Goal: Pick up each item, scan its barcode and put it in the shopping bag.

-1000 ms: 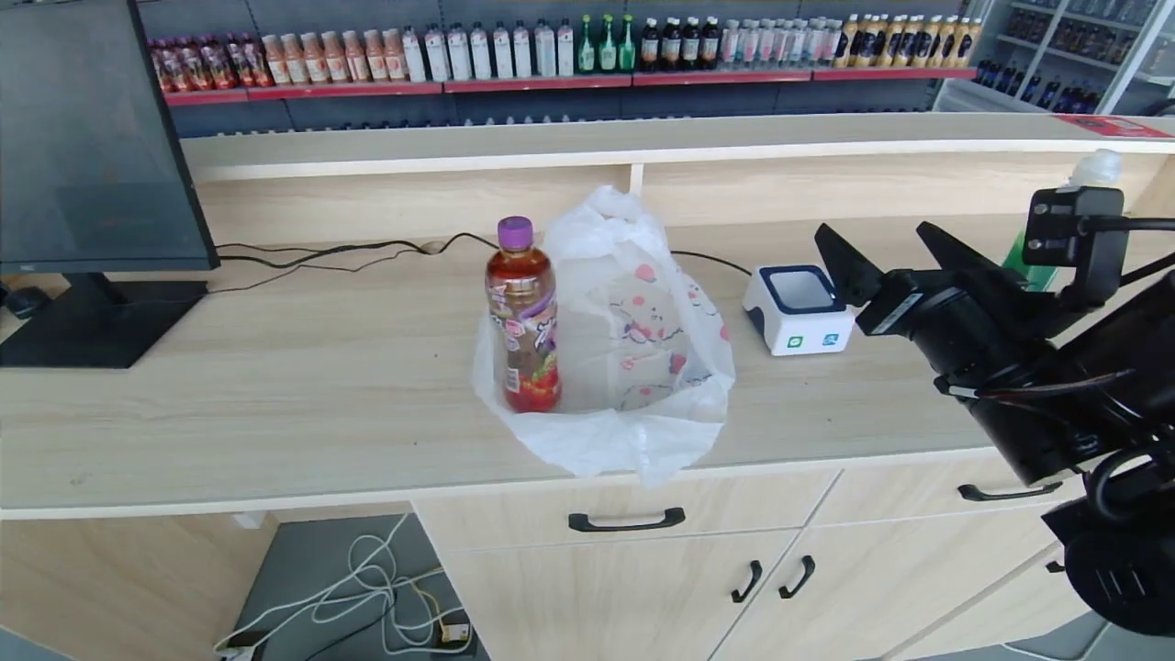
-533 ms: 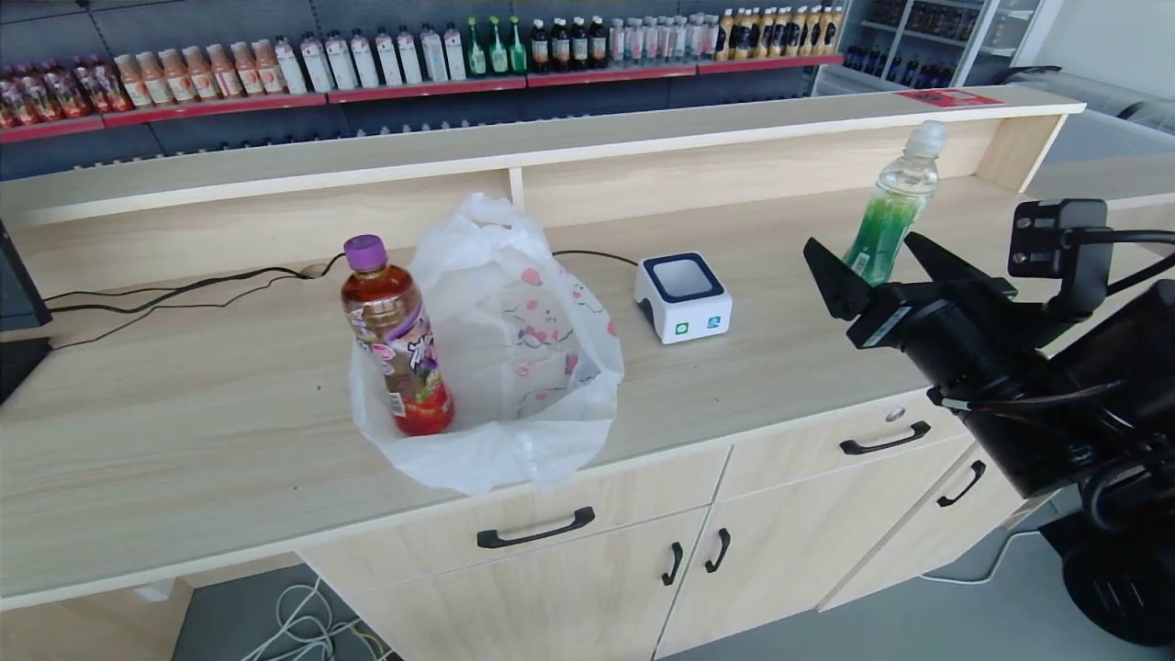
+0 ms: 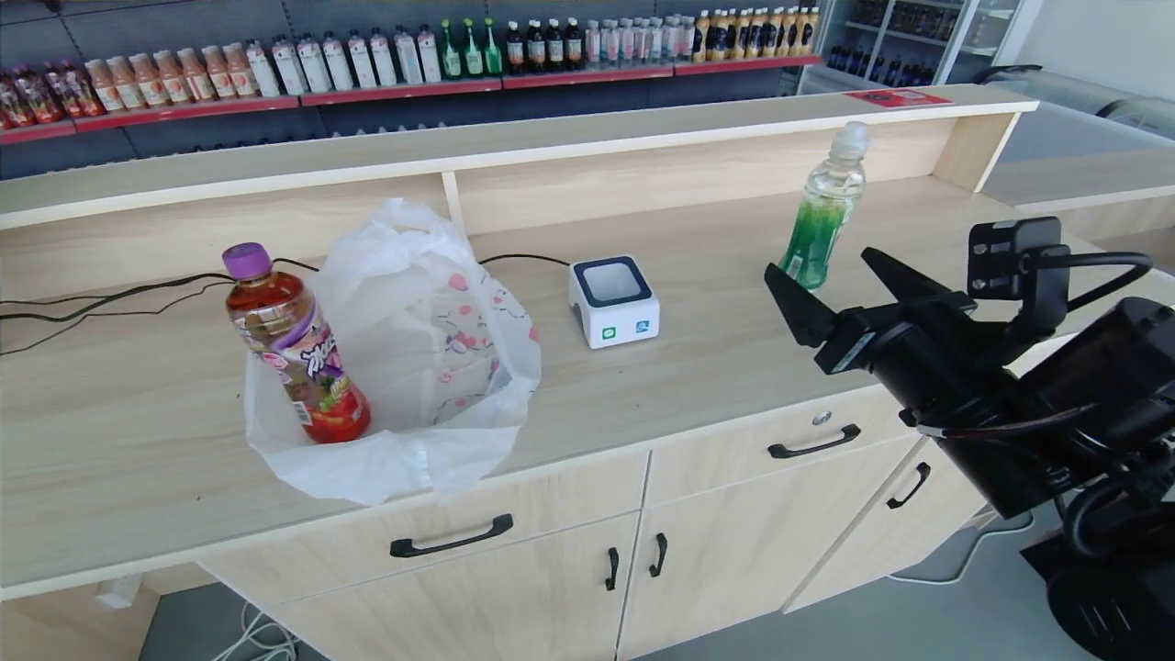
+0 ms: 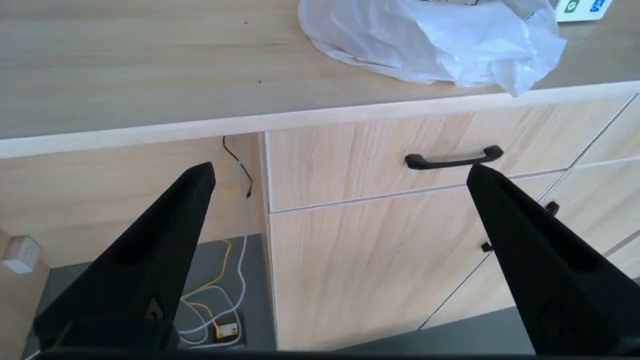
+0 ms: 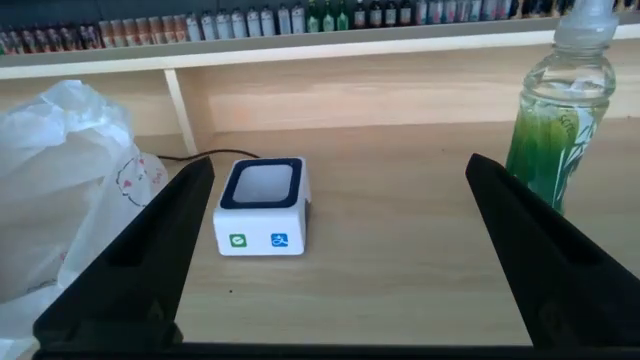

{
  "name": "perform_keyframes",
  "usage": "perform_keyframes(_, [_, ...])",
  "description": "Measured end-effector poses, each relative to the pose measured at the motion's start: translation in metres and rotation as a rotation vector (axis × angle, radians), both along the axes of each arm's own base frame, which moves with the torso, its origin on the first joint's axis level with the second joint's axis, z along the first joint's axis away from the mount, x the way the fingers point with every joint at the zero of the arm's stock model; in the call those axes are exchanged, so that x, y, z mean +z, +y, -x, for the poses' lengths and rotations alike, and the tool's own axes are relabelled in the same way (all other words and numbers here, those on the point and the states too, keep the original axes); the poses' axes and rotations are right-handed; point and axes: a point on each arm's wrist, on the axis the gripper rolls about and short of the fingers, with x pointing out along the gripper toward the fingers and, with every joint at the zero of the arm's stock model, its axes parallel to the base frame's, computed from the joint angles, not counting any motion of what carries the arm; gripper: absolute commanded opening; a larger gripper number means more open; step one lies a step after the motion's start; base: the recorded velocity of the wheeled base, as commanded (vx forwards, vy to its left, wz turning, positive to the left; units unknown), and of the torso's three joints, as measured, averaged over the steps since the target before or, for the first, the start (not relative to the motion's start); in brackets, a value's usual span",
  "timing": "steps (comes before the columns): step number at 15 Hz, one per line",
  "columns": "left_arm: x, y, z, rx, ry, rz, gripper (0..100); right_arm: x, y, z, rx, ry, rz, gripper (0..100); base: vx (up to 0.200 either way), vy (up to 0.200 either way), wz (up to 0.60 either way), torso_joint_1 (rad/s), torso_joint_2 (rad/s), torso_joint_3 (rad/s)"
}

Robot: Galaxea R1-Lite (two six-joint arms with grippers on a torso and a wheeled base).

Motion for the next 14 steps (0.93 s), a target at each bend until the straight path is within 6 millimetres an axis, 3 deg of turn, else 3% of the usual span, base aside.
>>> perform_keyframes(3, [0.000,0.000,0.000,0.000,0.000,0.000,100,0.000,0.005,0.000,0.023,-0.003,0.004,100,0.000,-0.200,0.00,0.001,0.01,0.004])
perform_keyframes(9, [0.000,0.000,0.000,0.000,0.000,0.000,100,-0.002,0.013,-0.003,0.045,0.000,0.005,100,0.000,-0.200,0.60,0.002,0.00,0.001])
perform_keyframes(14, [0.000,0.000,0.000,0.000,0.000,0.002,100,-0.007,0.013,-0.007,0.036,0.009,0.021,100,0.000,-0.200,0.00,0.001,0.00,0.005])
